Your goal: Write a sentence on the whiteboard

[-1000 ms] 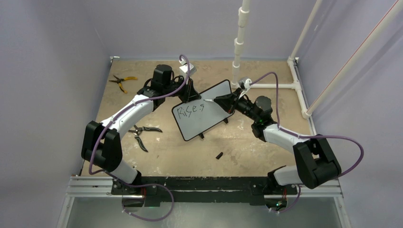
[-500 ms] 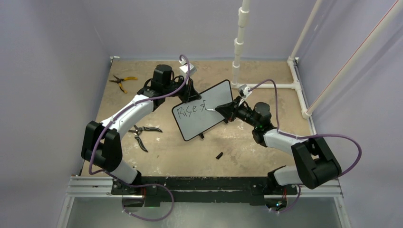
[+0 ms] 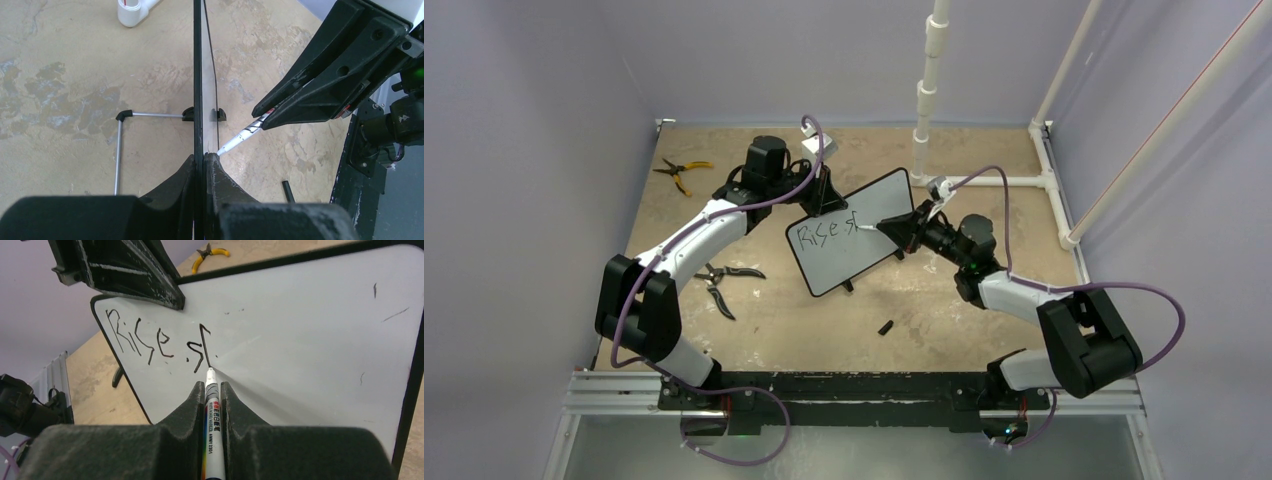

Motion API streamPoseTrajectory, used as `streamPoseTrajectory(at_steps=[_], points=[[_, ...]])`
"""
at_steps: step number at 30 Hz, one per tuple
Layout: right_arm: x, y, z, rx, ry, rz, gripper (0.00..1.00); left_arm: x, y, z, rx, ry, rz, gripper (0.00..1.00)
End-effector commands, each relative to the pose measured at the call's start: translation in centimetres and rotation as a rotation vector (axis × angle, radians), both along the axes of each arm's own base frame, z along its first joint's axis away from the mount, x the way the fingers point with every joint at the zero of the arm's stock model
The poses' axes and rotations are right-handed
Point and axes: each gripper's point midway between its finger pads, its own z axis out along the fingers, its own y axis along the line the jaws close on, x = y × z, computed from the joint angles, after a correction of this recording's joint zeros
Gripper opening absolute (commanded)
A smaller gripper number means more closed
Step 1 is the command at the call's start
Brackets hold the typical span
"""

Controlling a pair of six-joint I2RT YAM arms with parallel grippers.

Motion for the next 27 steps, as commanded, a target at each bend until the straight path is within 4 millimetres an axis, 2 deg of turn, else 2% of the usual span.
streamPoseTrajectory(at_steps=[1,12,19,27], points=[[1.4,0.0,4.5,0.072,-0.116,-0.034,0.00,-0.9,-0.4,0.8,-0.011,-0.040,-0.048,0.00],[2.3,-0.8,4.0,0.067,-0.089,-0.104,0.00,-0.9,-0.3,0.8,-0.010,-0.041,-0.049,0.00],[2.3,-1.7,3.8,0.063,-0.083,-0.157,0.00,-0.9,-0.3,0.8,-0.010,-0.041,-0.049,0.00],[2.2,-1.6,2.7,0.034,-0.063,-0.144,0.00,-0.9,-0.3,0.8,-0.010,-0.041,-0.049,0.00]])
